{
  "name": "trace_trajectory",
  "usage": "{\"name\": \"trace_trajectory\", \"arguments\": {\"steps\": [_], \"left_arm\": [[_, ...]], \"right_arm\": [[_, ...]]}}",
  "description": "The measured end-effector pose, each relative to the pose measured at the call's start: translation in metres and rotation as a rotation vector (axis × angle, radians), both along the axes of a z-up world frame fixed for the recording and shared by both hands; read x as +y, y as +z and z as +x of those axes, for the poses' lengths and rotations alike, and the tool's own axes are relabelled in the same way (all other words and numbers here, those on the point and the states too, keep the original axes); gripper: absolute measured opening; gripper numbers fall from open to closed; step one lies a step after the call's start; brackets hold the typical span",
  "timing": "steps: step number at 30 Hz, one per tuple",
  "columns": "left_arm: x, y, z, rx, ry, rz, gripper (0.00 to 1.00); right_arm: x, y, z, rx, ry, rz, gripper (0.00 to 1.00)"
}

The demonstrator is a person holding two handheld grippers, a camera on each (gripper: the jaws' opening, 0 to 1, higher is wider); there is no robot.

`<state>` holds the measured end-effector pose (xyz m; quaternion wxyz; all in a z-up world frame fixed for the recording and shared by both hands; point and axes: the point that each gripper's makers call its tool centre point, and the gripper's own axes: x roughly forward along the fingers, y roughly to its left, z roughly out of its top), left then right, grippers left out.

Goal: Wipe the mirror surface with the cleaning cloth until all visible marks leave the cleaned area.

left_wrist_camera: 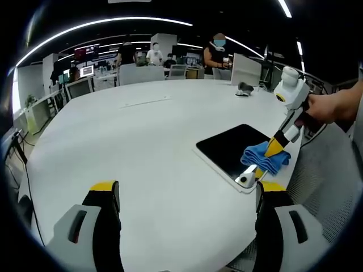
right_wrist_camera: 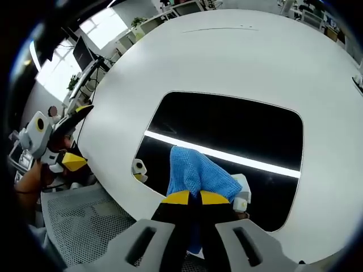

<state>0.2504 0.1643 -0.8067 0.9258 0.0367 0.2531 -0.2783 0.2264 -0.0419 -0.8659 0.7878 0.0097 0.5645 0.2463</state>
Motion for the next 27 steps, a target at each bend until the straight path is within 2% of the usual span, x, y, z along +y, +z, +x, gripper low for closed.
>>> {"name": "trace_trajectory", "arguments": {"steps": [10,13,16,20,27], "left_arm": [[-0.005,-0.003,0.001,0.009,-0.004,-0.011,0.99],[-0.006,-0.005,0.0,0.021,-0.006,-0.008,0.99],[-0.01,-0.009,-0.004,0.026,-0.019,-0.002,0.99],[-0.013,-0.007,-0.005,0.021,-0.014,-0.03,0.99],[-0.014,-0.008,-0.006,0.02,-0.018,-0.025,0.99]], "right_arm": [[0.004,0.0,0.018,0.001,-0.001,-0.003,0.0],[0.004,0.0,0.024,-0.019,0.024,-0.013,0.0],[0.004,0.0,0.031,-0.02,0.021,-0.013,0.0],[0.005,0.0,0.043,-0.036,0.006,-0.006,0.0],[0.007,0.0,0.062,-0.066,0.016,-0.032,0.0]]}}
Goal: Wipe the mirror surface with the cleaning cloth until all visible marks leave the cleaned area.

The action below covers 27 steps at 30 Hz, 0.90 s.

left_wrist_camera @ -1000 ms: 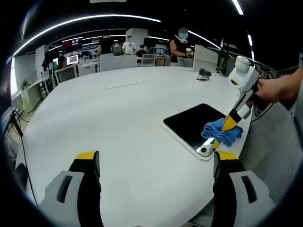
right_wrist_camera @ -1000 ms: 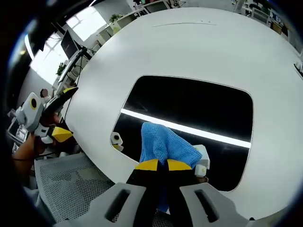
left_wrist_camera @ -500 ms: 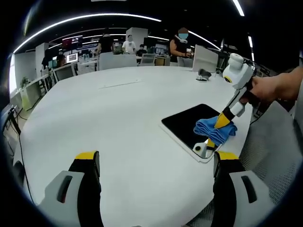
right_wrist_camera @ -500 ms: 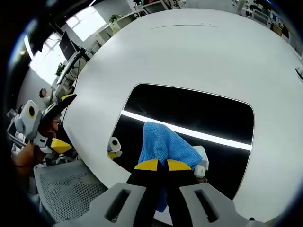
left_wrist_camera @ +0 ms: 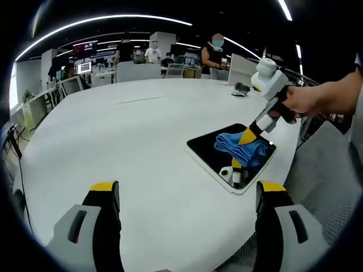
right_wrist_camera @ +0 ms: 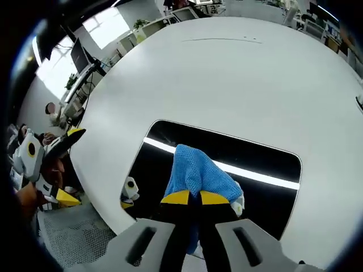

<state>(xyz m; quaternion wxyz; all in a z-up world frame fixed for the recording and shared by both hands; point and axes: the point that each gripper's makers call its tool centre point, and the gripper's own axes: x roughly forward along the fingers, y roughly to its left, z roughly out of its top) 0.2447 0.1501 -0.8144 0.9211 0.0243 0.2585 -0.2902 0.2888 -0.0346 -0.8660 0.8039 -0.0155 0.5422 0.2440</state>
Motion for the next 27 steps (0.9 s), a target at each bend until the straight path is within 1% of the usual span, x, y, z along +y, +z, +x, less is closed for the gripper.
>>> {"name": "trace_trajectory", "arguments": {"steps": [5,8,9,14,18,22,25,27], "left_arm": [[0.003,0.003,0.001,-0.006,0.013,-0.005,0.99],[0.003,0.003,0.0,-0.003,0.014,-0.007,0.99],[0.003,0.003,-0.001,-0.004,0.015,-0.009,0.99],[0.002,0.004,-0.002,-0.009,0.02,-0.012,0.99],[0.002,0.004,-0.004,-0.007,0.018,-0.009,0.99],[0.002,0.003,-0.005,-0.007,0.017,-0.008,0.99],[0.002,0.003,-0.004,-0.007,0.019,-0.006,0.99],[0.002,0.004,-0.003,-0.012,0.019,-0.005,0.99]], "right_arm": [[0.002,0.0,0.01,-0.014,0.02,-0.007,0.0],[0.001,0.0,0.016,-0.017,0.014,0.006,0.0],[0.001,0.0,0.021,-0.022,-0.006,0.016,0.0],[0.003,0.001,0.034,-0.039,-0.003,-0.002,0.0],[0.004,0.0,0.046,-0.039,-0.003,-0.008,0.0],[0.006,-0.001,0.051,-0.033,-0.003,-0.013,0.0],[0.007,-0.001,0.056,-0.046,0.003,-0.026,0.0],[0.007,-0.001,0.058,-0.044,-0.006,-0.022,0.0]]}}
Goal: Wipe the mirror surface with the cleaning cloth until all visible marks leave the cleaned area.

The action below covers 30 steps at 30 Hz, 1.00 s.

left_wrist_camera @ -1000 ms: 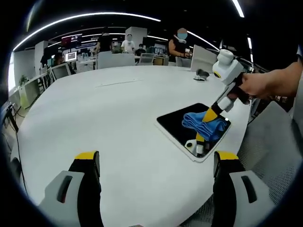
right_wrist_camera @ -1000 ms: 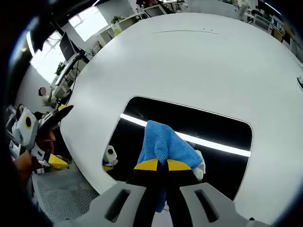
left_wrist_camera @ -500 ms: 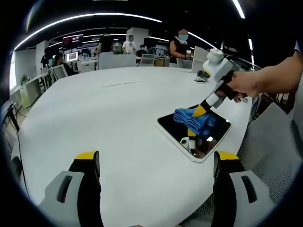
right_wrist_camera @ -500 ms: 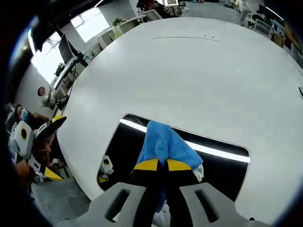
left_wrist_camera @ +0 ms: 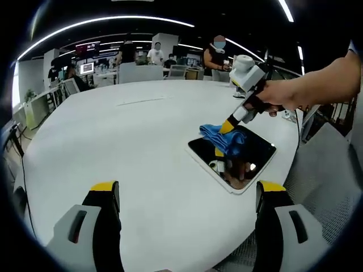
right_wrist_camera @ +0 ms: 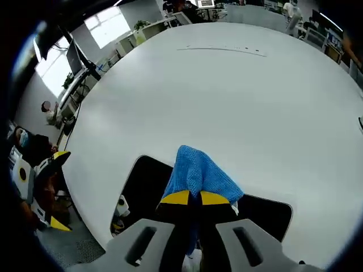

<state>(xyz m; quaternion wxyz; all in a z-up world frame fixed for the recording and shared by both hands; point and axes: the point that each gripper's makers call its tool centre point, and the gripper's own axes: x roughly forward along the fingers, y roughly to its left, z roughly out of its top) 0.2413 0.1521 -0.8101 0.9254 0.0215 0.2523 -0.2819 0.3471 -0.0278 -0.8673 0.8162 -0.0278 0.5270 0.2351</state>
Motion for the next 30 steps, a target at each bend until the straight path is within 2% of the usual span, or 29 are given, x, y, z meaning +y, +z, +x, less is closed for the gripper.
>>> {"name": "trace_trajectory", "arguments": {"steps": [4,8,30], "left_arm": [[0.0,0.001,0.003,-0.003,0.002,0.001,0.99],[0.0,0.001,0.004,-0.005,0.001,0.003,0.99],[0.0,0.003,0.003,-0.008,0.0,0.01,0.99]], "right_arm": [[0.0,0.0,0.003,0.002,-0.028,0.012,0.0],[0.001,0.001,0.003,-0.029,0.004,-0.01,0.0],[-0.011,0.002,-0.001,-0.019,0.006,0.014,0.0]]}}
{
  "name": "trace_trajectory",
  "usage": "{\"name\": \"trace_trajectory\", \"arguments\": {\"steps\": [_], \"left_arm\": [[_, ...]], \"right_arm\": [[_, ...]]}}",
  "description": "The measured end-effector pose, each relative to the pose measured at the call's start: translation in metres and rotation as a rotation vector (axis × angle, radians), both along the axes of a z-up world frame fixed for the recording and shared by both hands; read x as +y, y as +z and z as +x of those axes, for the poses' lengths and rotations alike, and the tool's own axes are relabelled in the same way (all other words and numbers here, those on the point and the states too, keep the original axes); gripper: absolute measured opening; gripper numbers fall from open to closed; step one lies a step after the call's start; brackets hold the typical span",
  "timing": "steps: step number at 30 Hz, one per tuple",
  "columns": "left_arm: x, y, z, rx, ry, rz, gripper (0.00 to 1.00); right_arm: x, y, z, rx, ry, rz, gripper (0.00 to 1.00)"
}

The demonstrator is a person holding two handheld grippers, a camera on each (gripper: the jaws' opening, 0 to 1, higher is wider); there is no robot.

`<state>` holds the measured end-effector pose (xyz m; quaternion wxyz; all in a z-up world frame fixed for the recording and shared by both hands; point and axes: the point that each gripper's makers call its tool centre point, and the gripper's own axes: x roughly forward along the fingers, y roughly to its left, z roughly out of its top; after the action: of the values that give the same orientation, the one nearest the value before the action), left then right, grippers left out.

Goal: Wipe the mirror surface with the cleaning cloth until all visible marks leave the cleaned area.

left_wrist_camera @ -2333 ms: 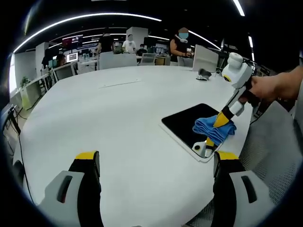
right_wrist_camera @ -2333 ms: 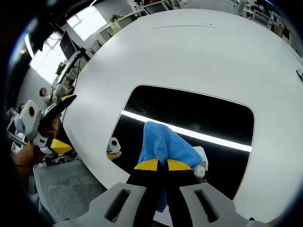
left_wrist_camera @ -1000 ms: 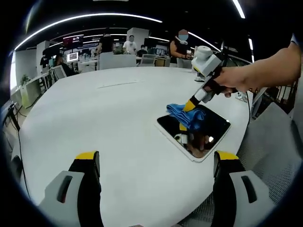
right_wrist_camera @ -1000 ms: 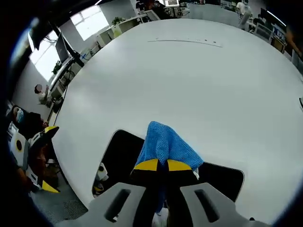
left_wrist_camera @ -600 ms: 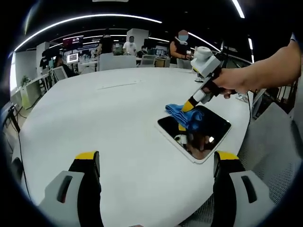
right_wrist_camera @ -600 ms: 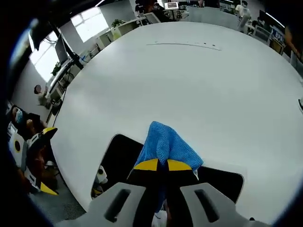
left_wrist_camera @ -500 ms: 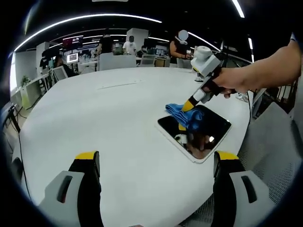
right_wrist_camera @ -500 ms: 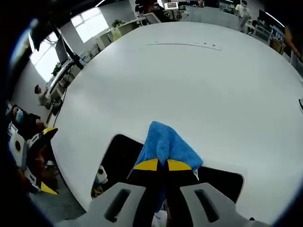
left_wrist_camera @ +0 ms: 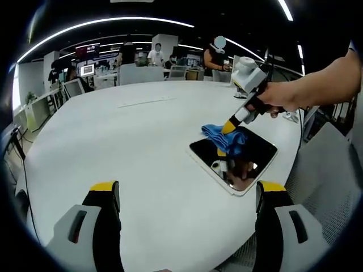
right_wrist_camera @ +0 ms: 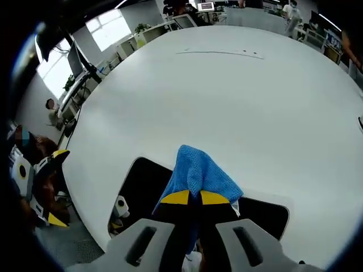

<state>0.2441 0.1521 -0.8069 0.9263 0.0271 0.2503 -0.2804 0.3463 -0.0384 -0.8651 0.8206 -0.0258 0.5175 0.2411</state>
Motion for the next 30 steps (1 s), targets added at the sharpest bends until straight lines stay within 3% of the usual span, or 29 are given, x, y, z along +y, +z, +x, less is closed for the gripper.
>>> {"name": "trace_trajectory", "arguments": {"steps": [22,30], "left_arm": [[-0.005,0.003,0.001,-0.007,-0.003,0.001,0.99],[-0.007,0.005,0.002,-0.011,-0.001,-0.001,0.99]], "right_arm": [[-0.041,0.0,-0.004,-0.005,-0.043,-0.018,0.0],[-0.041,-0.001,-0.004,-0.009,-0.052,-0.02,0.0]]}}
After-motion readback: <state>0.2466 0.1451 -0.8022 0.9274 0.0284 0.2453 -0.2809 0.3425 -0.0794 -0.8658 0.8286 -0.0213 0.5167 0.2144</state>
